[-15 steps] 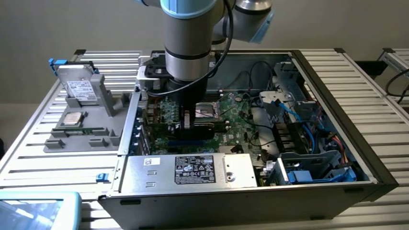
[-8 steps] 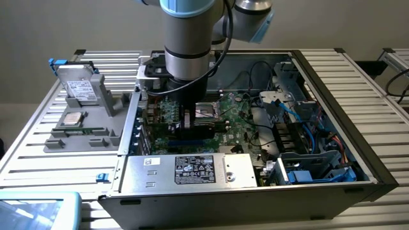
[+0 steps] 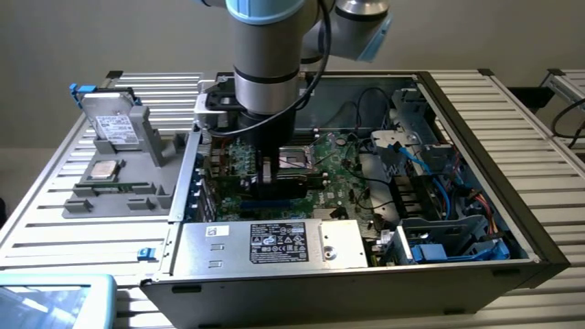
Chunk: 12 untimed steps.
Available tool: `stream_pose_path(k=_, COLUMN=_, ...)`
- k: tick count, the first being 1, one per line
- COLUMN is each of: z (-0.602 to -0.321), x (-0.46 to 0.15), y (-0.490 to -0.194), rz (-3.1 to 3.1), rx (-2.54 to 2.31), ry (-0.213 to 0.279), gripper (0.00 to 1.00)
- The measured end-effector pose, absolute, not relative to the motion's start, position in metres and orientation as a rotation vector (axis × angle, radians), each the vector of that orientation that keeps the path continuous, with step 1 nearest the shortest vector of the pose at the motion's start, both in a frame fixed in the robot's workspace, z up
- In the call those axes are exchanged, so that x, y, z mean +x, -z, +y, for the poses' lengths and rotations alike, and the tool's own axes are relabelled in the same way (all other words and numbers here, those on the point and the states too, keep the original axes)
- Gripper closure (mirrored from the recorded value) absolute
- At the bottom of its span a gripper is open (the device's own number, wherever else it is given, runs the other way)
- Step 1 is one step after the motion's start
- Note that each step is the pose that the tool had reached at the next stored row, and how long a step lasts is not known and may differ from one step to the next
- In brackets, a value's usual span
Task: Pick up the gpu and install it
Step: 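Insert the gpu into the slot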
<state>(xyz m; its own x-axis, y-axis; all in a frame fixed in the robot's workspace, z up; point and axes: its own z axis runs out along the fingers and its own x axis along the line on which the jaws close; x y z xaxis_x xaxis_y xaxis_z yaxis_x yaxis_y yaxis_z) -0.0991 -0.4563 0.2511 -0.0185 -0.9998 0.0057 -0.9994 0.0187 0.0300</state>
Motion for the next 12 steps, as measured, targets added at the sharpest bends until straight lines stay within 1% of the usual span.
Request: stream_pose_path(k=12, z=-0.4573, x=-0.0994, y=-0.251, rz=-2.228, rx=2.187, ry=0.025, gripper=0.72)
